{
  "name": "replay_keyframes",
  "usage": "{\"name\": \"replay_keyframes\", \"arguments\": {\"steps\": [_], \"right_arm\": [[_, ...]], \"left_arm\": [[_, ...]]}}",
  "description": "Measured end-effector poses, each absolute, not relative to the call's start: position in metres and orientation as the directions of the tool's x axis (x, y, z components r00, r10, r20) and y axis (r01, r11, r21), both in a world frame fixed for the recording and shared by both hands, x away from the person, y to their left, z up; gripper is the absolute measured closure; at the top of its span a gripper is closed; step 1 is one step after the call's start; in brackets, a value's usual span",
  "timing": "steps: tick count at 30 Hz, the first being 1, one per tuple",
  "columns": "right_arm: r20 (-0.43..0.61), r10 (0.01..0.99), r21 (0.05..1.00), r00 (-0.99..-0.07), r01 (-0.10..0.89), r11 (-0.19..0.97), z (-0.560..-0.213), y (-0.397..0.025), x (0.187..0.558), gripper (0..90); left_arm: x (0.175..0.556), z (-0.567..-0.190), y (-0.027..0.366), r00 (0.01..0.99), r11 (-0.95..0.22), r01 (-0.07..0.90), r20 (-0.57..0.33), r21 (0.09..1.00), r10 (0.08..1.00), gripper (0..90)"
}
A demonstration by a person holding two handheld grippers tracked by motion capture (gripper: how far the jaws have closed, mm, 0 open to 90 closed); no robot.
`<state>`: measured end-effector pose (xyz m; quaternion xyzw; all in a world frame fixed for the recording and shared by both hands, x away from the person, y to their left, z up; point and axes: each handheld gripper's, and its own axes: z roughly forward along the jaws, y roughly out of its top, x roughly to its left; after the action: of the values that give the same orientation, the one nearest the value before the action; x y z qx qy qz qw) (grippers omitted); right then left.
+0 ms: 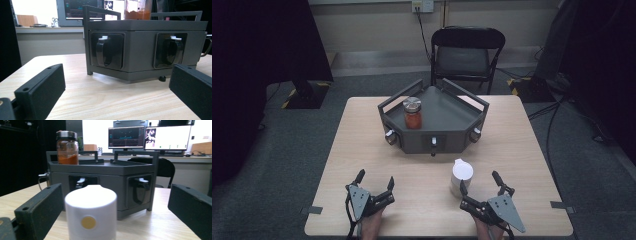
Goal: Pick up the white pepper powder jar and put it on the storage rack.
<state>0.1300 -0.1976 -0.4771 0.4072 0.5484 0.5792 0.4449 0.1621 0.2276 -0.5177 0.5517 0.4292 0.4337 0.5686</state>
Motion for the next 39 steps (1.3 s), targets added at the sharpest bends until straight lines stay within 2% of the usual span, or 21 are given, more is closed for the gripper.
{"name": "replay_keyframes", "arguments": {"steps": [11,25,39], "right_arm": [[-0.044,0.939,0.998,-0.341,-0.047,0.03,-0.471,-0.188,0.147,1.4],[-0.031,0.936,0.999,-0.352,0.028,0.044,-0.475,-0.182,0.161,14.7],[-0.014,0.936,0.997,-0.352,0.062,0.038,-0.478,-0.184,0.165,27.4]], "left_arm": [[0.162,-0.518,0.228,0.256,0.015,-0.02,-0.01,1.0,0.967,0.0],[0.162,-0.518,0.228,0.255,0.015,-0.02,-0.01,1.0,0.967,0.0],[0.162,-0.518,0.228,0.255,0.015,-0.02,-0.009,1.0,0.967,0.2]]}}
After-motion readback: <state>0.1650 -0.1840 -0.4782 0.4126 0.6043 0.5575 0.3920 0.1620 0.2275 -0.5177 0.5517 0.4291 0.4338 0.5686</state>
